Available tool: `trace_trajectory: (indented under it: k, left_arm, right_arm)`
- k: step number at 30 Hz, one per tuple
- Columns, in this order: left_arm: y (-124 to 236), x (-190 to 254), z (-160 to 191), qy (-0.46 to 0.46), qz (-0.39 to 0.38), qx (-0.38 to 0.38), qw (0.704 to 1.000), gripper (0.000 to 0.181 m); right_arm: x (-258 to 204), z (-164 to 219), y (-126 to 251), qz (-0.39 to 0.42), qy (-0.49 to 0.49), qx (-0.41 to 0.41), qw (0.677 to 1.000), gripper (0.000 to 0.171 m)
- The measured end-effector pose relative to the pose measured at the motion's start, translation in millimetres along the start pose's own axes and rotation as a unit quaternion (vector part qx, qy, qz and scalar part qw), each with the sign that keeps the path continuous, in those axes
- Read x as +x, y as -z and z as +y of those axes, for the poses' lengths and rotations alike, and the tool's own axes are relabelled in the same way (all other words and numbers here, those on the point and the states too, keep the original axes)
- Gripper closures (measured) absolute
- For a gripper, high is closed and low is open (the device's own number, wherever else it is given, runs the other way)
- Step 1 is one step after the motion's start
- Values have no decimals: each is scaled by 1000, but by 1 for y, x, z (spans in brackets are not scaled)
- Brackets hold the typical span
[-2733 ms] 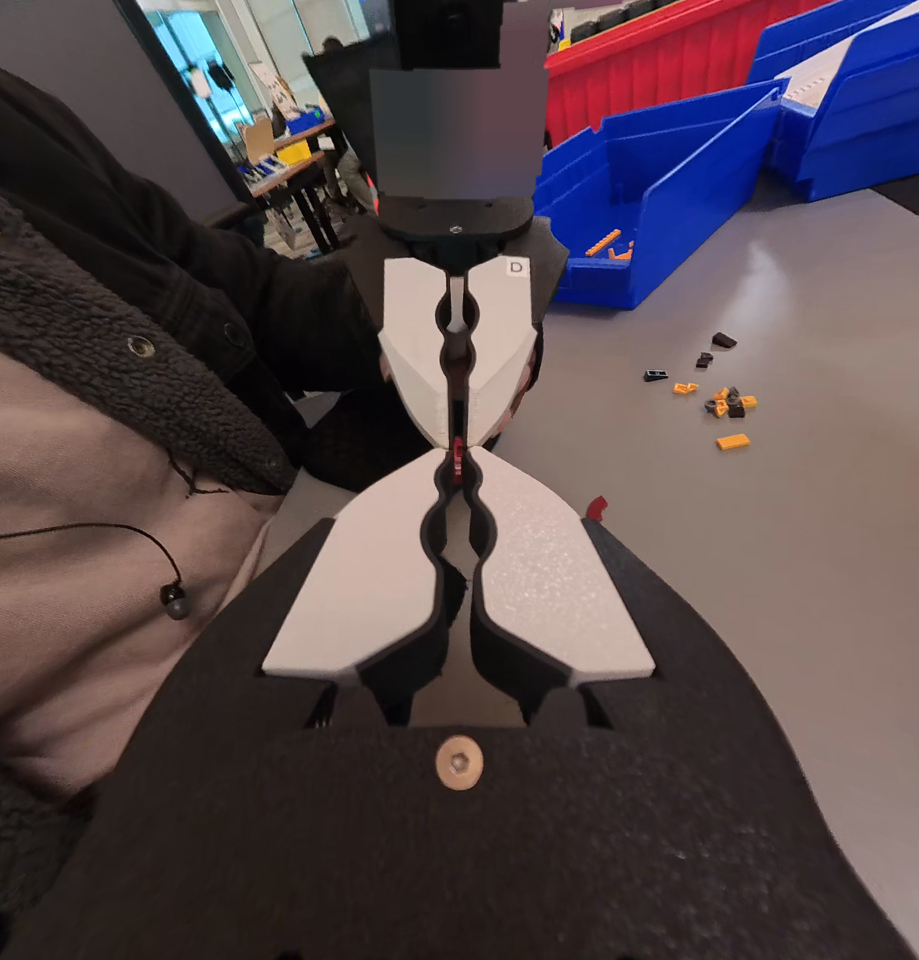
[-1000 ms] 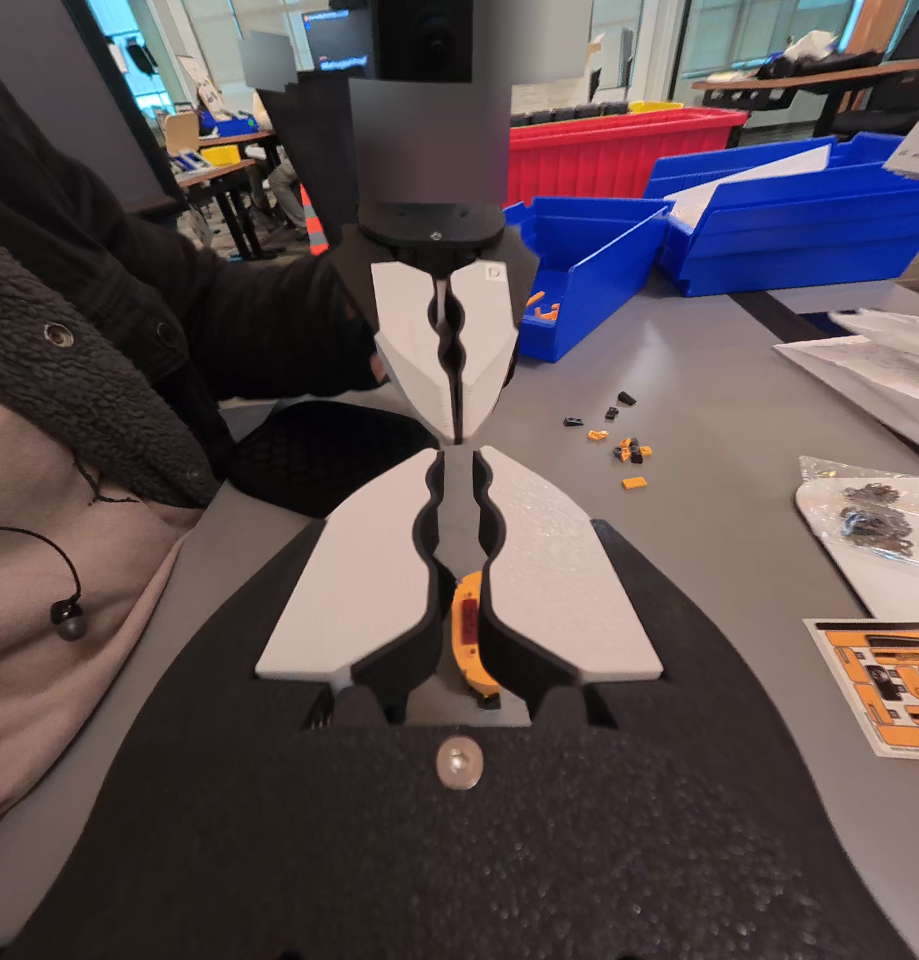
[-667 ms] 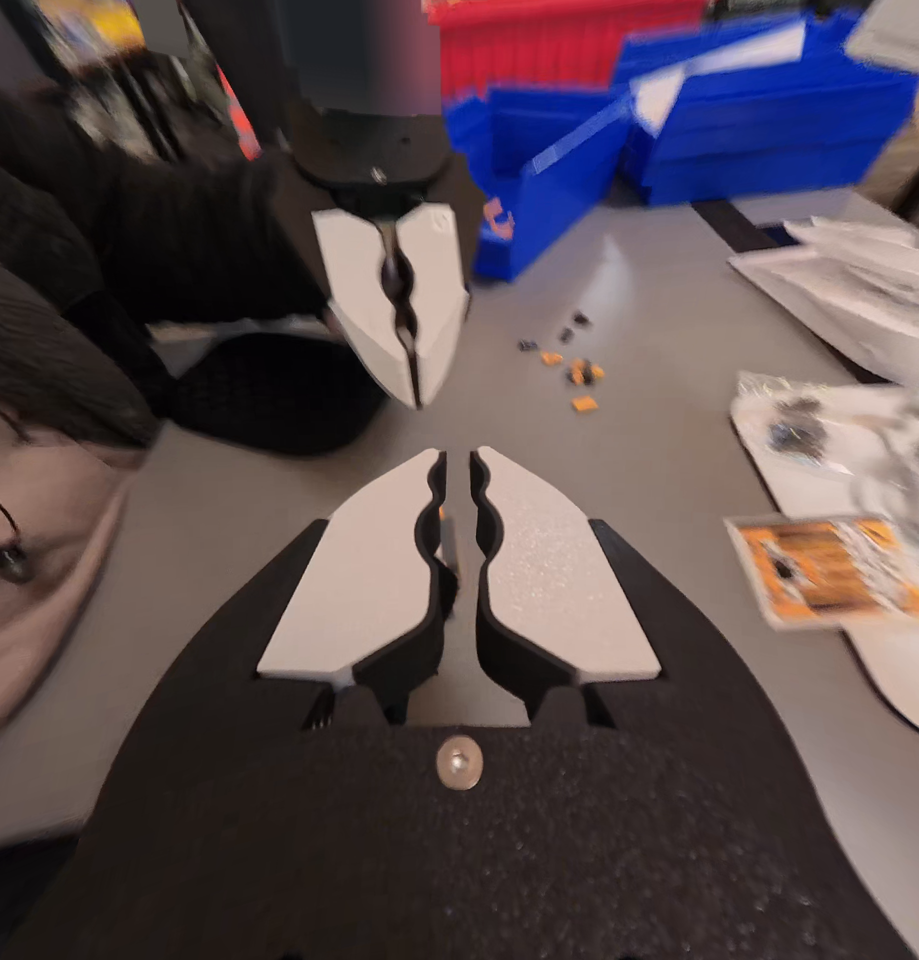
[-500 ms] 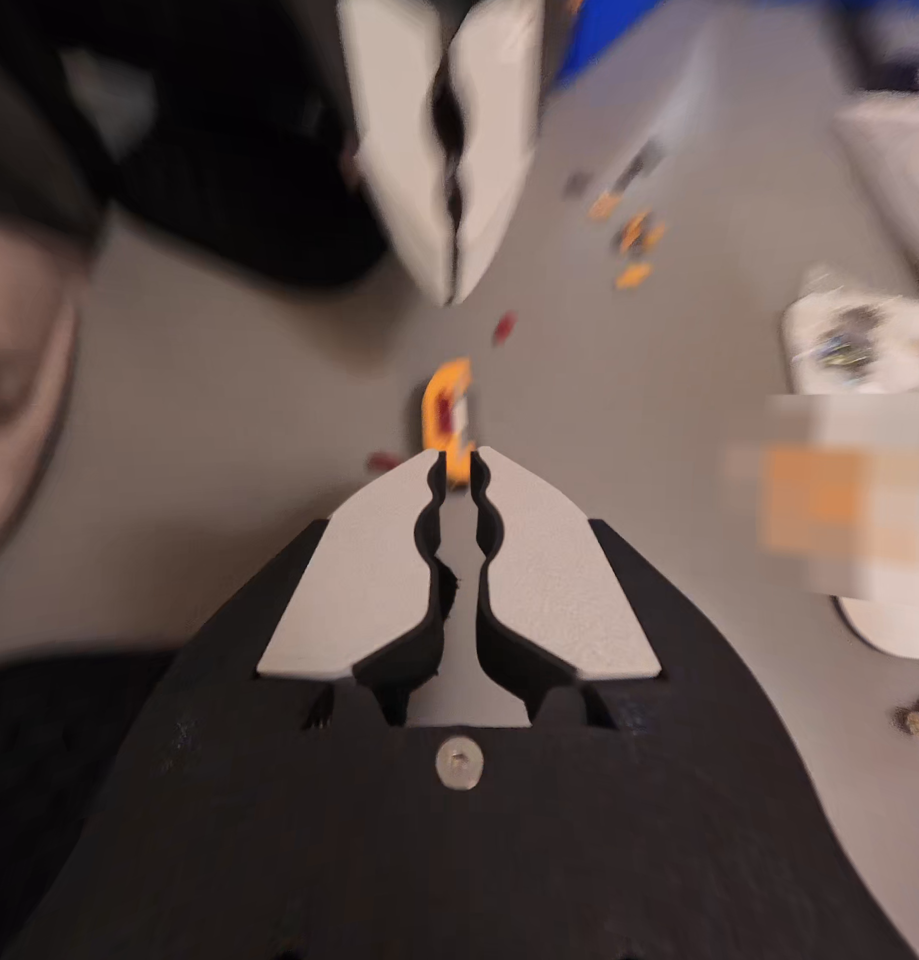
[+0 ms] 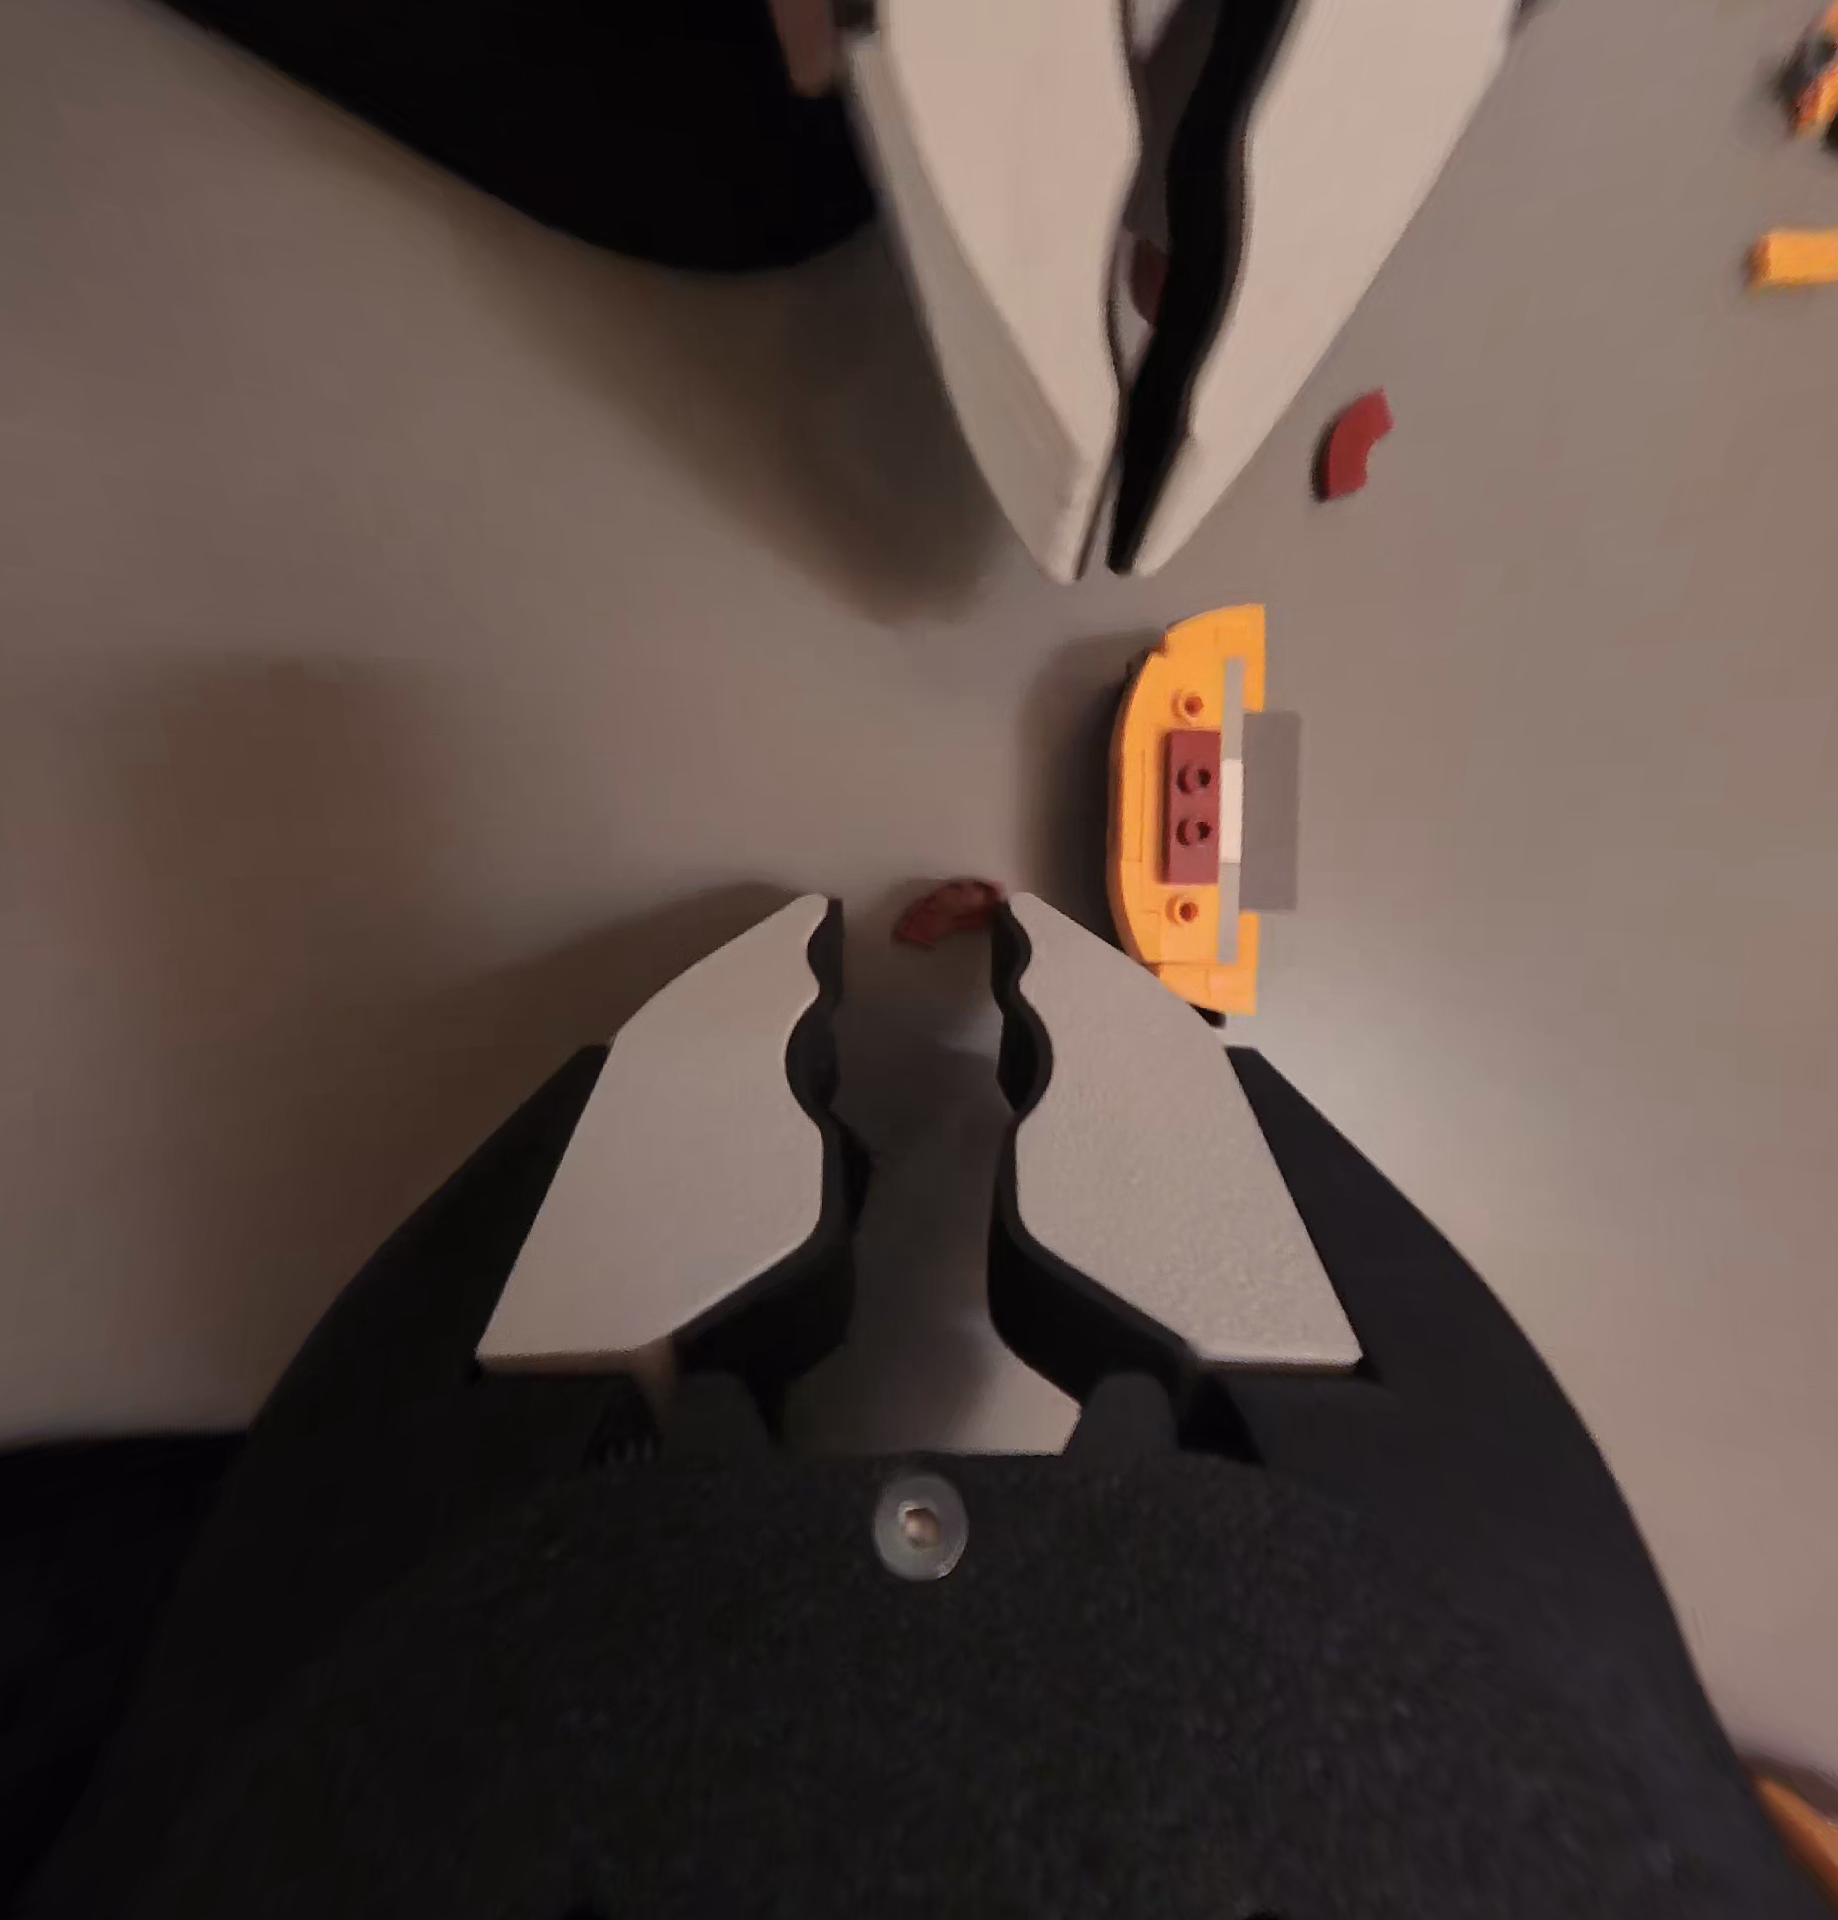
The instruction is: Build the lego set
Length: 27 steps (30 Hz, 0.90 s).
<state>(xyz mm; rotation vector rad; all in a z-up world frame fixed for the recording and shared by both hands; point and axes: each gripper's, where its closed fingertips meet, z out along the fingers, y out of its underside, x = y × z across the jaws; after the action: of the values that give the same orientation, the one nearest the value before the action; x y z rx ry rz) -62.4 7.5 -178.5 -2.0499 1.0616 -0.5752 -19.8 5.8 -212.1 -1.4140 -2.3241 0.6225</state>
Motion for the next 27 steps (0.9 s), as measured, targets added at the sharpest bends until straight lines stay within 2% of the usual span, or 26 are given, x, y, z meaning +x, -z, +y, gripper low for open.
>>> trace_trajectory:
  k: [9,15,19,24,27]
  left_arm:
    - [2,15,-2,-23,18,17,999,177]
    - [-4,32,-1,-92,22,11,996,174]
    - [-6,38,-6,-127,15,24,992,169]
    - [2,48,-28,-232,-30,80,969,162]
    - [4,52,-35,-264,-46,95,959,167]
  right_arm:
    - [-2,-1,0,-10,-44,23,999,164]
    - [-7,-4,8,-30,-69,66,995,164]
    - [-14,-21,21,-59,-78,126,987,164]
    - [-24,-46,45,-136,-111,228,958,164]
    - [-30,-54,53,-170,-118,257,944,164]
